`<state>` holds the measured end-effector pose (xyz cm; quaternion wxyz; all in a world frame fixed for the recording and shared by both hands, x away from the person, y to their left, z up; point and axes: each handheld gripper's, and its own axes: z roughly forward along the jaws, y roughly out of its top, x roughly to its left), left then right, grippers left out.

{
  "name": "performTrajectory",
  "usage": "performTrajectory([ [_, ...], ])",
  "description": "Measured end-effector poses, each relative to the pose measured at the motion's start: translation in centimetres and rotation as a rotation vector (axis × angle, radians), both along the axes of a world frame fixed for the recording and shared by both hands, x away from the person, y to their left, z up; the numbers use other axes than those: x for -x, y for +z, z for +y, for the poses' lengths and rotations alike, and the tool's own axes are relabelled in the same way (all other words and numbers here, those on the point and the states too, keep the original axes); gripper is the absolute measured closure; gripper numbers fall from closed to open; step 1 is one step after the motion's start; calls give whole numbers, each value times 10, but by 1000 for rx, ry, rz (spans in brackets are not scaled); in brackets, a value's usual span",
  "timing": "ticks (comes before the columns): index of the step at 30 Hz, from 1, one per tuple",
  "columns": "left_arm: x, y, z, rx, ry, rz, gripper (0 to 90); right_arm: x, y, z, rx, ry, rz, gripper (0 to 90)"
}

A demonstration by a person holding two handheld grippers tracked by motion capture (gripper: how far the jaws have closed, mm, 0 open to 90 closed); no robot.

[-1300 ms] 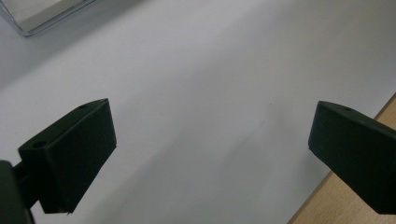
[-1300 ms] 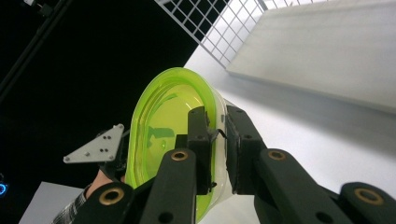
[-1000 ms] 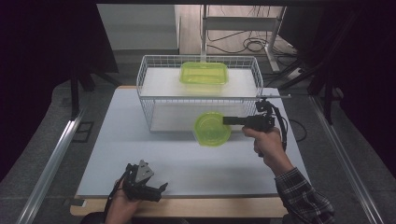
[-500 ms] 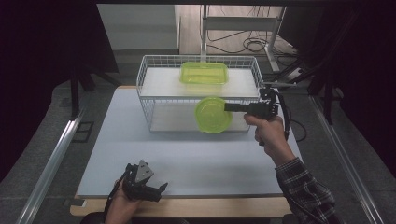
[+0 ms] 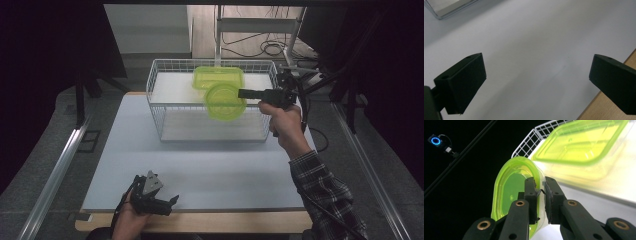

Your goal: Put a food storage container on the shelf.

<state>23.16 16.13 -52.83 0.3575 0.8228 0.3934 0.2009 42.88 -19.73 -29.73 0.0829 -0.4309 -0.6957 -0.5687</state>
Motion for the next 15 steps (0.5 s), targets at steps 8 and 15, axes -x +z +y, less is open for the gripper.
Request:
performTrajectory([
  [8, 0, 0, 0, 0, -2, 2, 5, -12, 14, 4, -9, -35, -18, 810],
  [15, 0, 0, 0, -3, -5, 4, 5, -22, 25, 8, -4, -73, -33, 811],
])
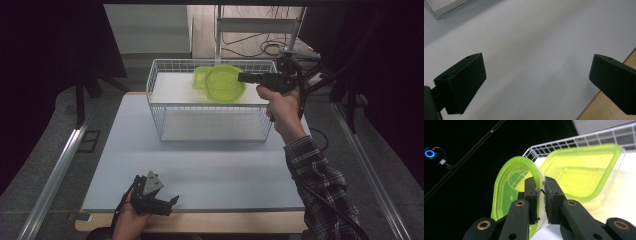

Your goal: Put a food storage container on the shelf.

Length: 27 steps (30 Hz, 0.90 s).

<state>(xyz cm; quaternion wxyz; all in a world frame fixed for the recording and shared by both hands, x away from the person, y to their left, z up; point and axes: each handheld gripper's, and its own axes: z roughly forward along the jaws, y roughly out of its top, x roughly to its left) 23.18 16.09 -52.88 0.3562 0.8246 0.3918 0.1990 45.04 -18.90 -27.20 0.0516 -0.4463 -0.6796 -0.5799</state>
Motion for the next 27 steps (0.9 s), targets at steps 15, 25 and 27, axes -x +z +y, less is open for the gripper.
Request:
performTrajectory([
  [15, 0, -1, -1, -2, -8, 5, 5, -28, 14, 12, 22, -96, -16, 809],
  [25, 0, -1, -1, -3, -12, 8, 5, -44, 11, 26, 44, -139, -11, 809],
  [27, 0, -1, 0, -3, -13, 8, 5, -46, 11, 27, 46, -147, -9, 809],
])
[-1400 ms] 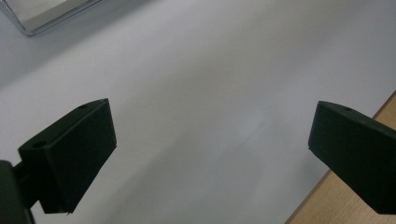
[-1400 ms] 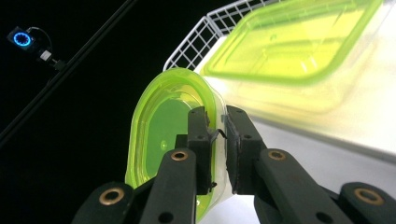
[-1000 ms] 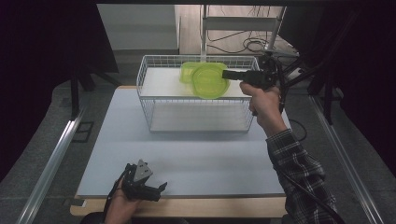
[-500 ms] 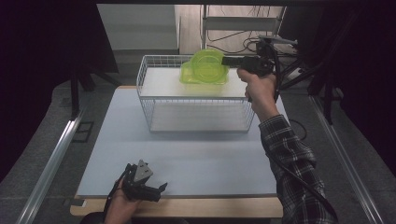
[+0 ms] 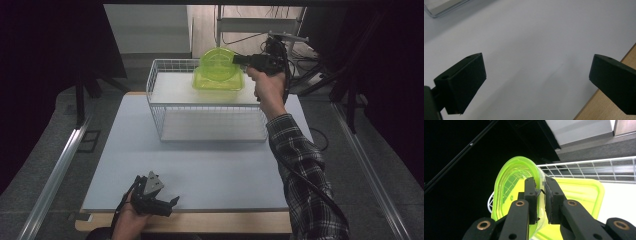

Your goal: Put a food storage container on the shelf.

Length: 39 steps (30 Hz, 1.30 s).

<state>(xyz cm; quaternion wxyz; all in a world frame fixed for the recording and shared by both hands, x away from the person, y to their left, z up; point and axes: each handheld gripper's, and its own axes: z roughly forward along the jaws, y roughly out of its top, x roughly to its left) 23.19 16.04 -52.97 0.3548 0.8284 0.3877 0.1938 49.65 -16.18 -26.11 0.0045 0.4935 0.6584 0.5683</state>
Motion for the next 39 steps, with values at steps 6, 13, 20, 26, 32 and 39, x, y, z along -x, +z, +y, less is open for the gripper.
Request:
performTrajectory([
  [6, 0, 0, 0, 2, -1, 1, 5, -6, -3, 2, -3, -13, 16, 809],
  [13, 0, 0, 0, 1, -3, 2, 5, -7, 0, 7, 49, -34, -5, 791],
  [20, 0, 0, 0, 0, -5, 3, 5, -7, 2, 13, 122, -75, -30, 769],
  [26, 0, 0, 0, -6, -9, 6, 5, -10, 2, 17, 174, -105, -39, 713],
  [32, 0, 0, -1, -14, -11, 7, 5, -13, -3, 17, 187, -103, -35, 683],
  [39, 1, 0, -1, -12, -8, 4, 5, -9, 1, 15, 173, -82, -53, 571],
])
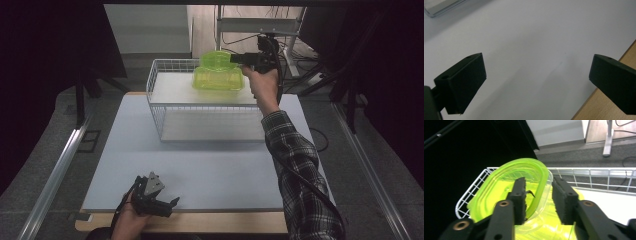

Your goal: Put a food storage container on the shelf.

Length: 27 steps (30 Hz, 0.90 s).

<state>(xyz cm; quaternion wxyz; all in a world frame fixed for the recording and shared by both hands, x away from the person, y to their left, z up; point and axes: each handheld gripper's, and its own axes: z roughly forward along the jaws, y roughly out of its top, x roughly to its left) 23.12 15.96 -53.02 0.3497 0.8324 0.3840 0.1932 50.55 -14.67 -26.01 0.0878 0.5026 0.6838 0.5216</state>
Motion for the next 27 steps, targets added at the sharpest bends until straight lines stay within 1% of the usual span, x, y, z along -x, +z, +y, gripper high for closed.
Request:
performTrajectory([
  [1, 0, 0, 0, -3, -1, 0, 5, 3, 2, -1, 4, 18, -2, 526],
  [2, 0, 0, 0, -1, -1, 0, 5, 5, 2, -3, 6, 26, -4, 504],
  [3, 0, 0, 0, -1, -1, 0, 5, 5, 2, -3, 6, 26, -4, 504],
  [4, 0, 0, 0, -3, -1, -1, 5, 9, 2, -5, -4, 46, -7, 462],
  [5, 0, 0, 0, -3, -1, -1, 5, 9, 2, -5, -4, 46, -7, 462],
  [6, 0, 0, 0, -6, -2, -1, 5, 11, 2, -7, -3, 57, -8, 439],
  [7, 0, 0, -1, -7, -3, 0, 5, 16, 1, -9, 8, 76, -12, 405],
  [10, 0, 0, -1, -9, -2, 0, 5, 23, -2, -12, 23, 104, -20, 367],
  [12, 0, 0, -1, -9, -2, 1, 5, 25, -4, -12, 22, 113, -22, 356],
  [13, 0, 0, -1, -9, -1, 0, 5, 29, -7, -13, 24, 132, -19, 337],
  [14, 0, 0, -1, -9, -1, 0, 5, 29, -7, -13, 24, 132, -19, 337],
  [15, 0, 0, -1, -8, -1, -1, 5, 33, -11, -13, 24, 148, -16, 322],
  [17, 0, 1, 0, -6, 0, -1, 5, 37, -14, -12, 41, 168, -21, 304],
  [18, 0, 1, 0, -6, 0, -1, 5, 37, -14, -12, 41, 168, -21, 304],
  [19, 0, 1, 0, -2, 1, -1, 5, 40, -17, -11, 57, 181, -33, 291],
  [24, 0, 1, 0, 6, 3, -1, 5, 48, -20, -10, 69, 203, -39, 265],
  [26, 0, 1, -1, 4, 1, 3, 5, 53, -24, -9, 68, 213, -30, 252],
  [27, 0, 1, -1, 4, 1, 3, 5, 53, -24, -9, 68, 213, -30, 252],
])
